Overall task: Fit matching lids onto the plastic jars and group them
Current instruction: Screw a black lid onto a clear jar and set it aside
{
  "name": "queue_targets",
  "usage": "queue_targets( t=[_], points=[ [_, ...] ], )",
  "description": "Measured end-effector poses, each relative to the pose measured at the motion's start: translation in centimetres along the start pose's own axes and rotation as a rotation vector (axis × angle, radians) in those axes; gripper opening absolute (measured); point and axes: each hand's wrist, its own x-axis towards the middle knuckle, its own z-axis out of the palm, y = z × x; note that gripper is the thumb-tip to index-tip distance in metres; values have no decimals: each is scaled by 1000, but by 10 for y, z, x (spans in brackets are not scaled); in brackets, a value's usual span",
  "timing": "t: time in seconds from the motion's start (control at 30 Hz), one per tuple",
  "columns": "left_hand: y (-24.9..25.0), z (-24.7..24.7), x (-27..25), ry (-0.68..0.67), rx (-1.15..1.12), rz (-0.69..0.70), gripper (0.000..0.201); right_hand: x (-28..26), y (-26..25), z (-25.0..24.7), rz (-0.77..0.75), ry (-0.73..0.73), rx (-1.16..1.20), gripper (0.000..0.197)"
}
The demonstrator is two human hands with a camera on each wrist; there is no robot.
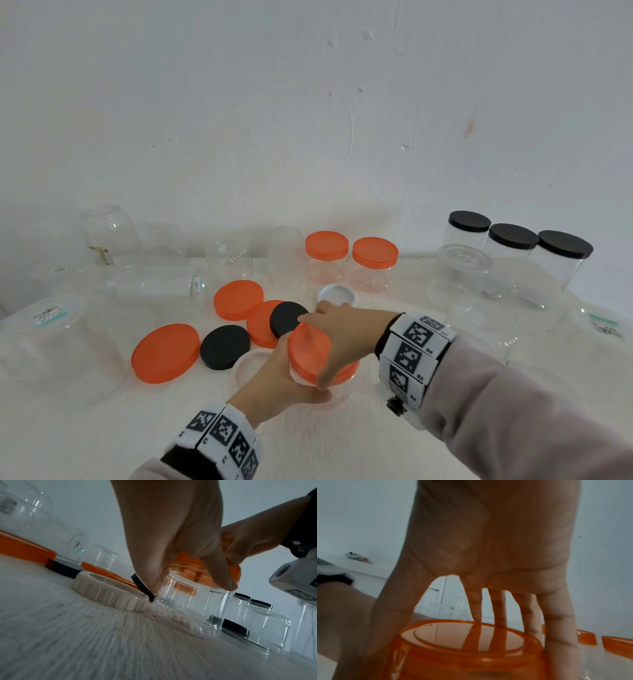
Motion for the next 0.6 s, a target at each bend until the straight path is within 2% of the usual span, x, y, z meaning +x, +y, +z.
queue_targets(
  t=[0.33,0.6],
  points=[
    [-14,-5,4,-10,-103,29,104,-7,-11,-15,-55,-72,-148,101],
    [-17,-6,5,-43,-144,77,109,-8,-10,-22,-120,-129,-145,102]
  ],
)
